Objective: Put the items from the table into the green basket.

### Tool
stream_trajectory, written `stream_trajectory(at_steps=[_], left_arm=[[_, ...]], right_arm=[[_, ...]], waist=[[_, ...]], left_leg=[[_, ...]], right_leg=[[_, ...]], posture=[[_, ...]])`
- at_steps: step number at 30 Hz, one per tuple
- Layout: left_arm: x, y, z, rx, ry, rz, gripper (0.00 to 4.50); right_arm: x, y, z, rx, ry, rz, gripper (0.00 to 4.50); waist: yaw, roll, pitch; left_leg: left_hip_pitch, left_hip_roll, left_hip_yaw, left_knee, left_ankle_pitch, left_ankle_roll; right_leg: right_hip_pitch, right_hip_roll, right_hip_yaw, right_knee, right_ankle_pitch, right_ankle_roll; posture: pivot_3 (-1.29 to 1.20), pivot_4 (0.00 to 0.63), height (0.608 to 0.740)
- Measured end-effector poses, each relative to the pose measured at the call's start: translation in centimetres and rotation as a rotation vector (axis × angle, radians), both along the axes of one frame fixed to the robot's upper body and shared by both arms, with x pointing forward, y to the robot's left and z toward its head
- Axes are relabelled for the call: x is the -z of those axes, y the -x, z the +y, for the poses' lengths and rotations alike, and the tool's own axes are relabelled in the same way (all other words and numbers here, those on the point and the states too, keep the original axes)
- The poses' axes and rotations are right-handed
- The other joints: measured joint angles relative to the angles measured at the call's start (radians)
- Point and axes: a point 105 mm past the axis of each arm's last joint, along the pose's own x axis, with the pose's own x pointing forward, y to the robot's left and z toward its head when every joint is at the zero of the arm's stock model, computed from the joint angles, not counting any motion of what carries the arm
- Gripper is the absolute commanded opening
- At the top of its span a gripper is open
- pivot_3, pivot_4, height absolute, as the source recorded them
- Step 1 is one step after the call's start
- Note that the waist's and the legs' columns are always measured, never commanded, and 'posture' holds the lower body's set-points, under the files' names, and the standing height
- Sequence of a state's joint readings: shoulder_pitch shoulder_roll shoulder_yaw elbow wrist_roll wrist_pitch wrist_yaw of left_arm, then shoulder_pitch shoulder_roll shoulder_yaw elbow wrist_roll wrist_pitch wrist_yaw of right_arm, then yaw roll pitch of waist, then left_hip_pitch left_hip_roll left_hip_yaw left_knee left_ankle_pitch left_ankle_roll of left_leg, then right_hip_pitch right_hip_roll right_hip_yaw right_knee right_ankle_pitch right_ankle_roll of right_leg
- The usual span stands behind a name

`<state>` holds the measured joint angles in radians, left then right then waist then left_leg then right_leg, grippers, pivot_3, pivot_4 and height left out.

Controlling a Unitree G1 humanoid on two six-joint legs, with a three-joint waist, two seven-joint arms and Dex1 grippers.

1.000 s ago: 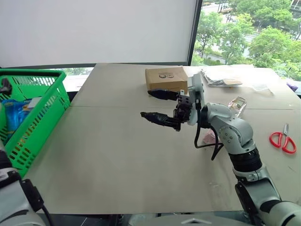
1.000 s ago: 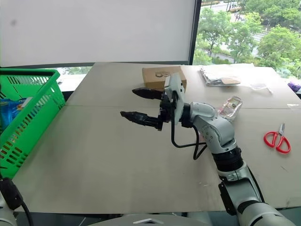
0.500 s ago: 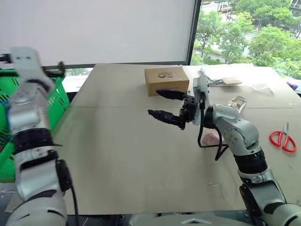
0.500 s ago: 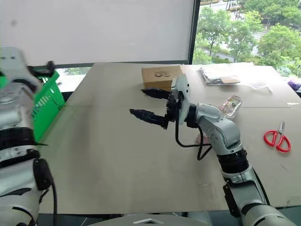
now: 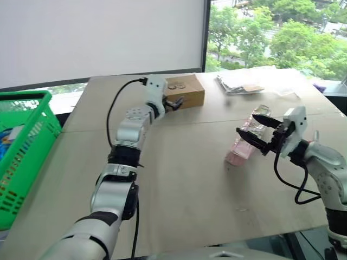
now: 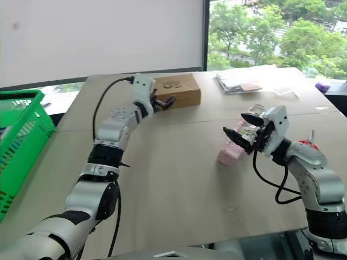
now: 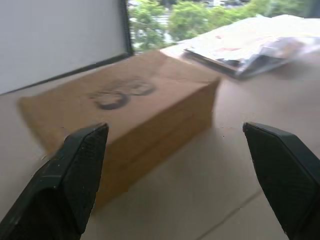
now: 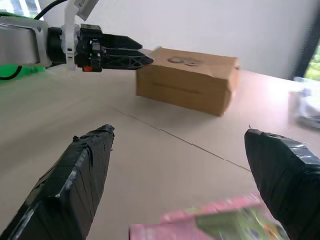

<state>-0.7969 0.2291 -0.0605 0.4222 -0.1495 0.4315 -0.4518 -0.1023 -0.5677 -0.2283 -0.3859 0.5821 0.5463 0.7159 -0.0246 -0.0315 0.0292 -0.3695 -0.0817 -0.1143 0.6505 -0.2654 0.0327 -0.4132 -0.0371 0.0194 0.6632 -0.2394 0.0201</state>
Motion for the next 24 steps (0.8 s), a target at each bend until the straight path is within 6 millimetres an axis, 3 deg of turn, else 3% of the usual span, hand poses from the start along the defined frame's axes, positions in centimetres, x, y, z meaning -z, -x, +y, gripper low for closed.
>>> stream_trajectory(at_steps=[5, 10, 14, 24], left_arm=[[3.6, 3.8, -6.6, 0.235, -0.048, 0.153, 4.45], [6.3, 5.9, -9.9, 0.278, -0.002, 0.323, 4.45], [7.7, 6.3, -10.6, 0.266, 0.01, 0.396, 4.45], [7.8, 6.9, -11.9, 0.287, 0.077, 0.468, 4.45]], right_arm=[[1.3, 1.5, -1.8, 0.081, 0.016, 0.055, 4.5], [2.5, 2.3, -3.2, 0.149, 0.031, 0.088, 4.5], [3.2, 2.5, -3.7, 0.173, 0.048, 0.095, 4.5], [5.1, 3.0, -3.7, 0.202, 0.06, 0.133, 4.5]], waist=[[-0.023, 0.012, 0.0], [-0.02, 0.018, 0.002], [-0.021, 0.019, 0.003], [-0.019, 0.02, 0.002]], left_leg=[[0.002, 0.0, 0.001, 0.003, -0.001, 0.001], [0.009, 0.0, 0.001, 0.006, 0.0, 0.001], [0.009, 0.0, 0.001, 0.009, 0.0, 0.002], [0.008, 0.0, 0.001, 0.009, -0.001, 0.002]], right_leg=[[0.003, 0.001, 0.001, 0.001, 0.0, 0.002], [0.01, 0.002, 0.001, 0.0, -0.001, 0.01], [0.012, 0.003, 0.001, 0.0, -0.001, 0.011], [0.012, 0.002, 0.001, -0.002, -0.001, 0.011]], posture=[[-0.12, 0.0, 0.74], [-0.14, 0.0, 0.74], [-0.14, 0.0, 0.74], [-0.17, 0.0, 0.74]])
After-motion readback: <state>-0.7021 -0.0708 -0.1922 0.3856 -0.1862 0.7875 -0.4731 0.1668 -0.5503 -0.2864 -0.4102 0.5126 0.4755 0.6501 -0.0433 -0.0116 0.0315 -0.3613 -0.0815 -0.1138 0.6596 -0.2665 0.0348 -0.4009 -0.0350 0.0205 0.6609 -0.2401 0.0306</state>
